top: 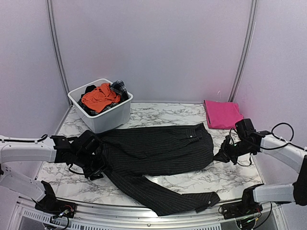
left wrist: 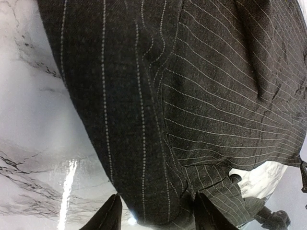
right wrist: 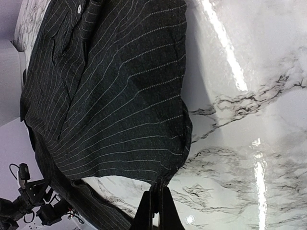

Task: Fold and stack the mixed laundry pile
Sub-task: Fold the 1/3-folded shirt at the center of the board.

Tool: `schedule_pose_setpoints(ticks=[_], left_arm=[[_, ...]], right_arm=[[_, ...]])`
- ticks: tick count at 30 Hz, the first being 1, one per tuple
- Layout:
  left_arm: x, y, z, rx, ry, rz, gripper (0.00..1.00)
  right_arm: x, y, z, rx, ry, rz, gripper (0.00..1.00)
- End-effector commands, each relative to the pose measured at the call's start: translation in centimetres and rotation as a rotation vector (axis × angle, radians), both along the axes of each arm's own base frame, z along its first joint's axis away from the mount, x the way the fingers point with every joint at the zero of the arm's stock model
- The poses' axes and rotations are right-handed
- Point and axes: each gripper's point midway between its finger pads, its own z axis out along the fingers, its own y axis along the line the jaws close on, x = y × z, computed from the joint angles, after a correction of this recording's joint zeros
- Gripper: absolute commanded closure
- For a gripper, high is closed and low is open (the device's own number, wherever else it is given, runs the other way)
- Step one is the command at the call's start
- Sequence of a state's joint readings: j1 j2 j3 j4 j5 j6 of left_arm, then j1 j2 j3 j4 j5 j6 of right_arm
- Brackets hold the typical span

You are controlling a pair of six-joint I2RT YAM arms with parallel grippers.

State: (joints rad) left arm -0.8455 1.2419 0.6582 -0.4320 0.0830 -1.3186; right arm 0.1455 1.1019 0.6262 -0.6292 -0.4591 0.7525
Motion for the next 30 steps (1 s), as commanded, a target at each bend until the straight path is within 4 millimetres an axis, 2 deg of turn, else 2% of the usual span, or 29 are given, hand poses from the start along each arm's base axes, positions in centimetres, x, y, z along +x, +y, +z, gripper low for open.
schedule_pose_setpoints(ticks=[1, 3, 7, 10, 13, 17, 23, 26, 30], left_arm=[[0.1, -1.4, 0.1, -0.074, -0.028, 0.002, 0.53], [-0.2, -1.2, 0.2, -0.084, -0.029, 0.024, 0.65], [-1.0, -0.4, 1.1, -0.145, -0.036, 0.097, 0.78], [-1.6, 0.6, 1.9, -0.19, -0.037, 0.161, 0.99], [-2.0, 2.2, 2.5, -0.191, -0.04, 0.229, 1.0], [-2.0, 3.3, 3.9, -0.199, -0.063, 0.279, 1.0], [-1.4, 2.7, 4.8, -0.22, -0.067, 0.287, 0.99], [-0.4, 2.4, 5.8, -0.229, -0.091, 0.296, 0.86], [0.6, 1.7, 6.0, -0.255, -0.091, 0.312, 0.83]], right_arm=[[1.1, 0.2, 2.3, 0.02, -0.039, -0.01, 1.0], [1.2, 0.1, 2.6, 0.017, -0.041, -0.008, 1.0], [1.0, 0.1, 3.0, 0.013, -0.031, -0.011, 1.0], [0.3, -0.4, 3.1, 0.003, -0.012, -0.033, 1.0], [-0.3, -1.5, 3.5, -0.012, -0.014, -0.073, 1.0], [0.1, -3.1, 4.4, -0.001, -0.043, -0.13, 1.0], [1.5, -2.8, 6.1, 0.024, -0.091, -0.123, 1.0], [2.3, -2.5, 6.8, 0.049, -0.128, -0.118, 1.0], [3.7, -2.1, 7.4, 0.079, -0.154, -0.122, 1.0]])
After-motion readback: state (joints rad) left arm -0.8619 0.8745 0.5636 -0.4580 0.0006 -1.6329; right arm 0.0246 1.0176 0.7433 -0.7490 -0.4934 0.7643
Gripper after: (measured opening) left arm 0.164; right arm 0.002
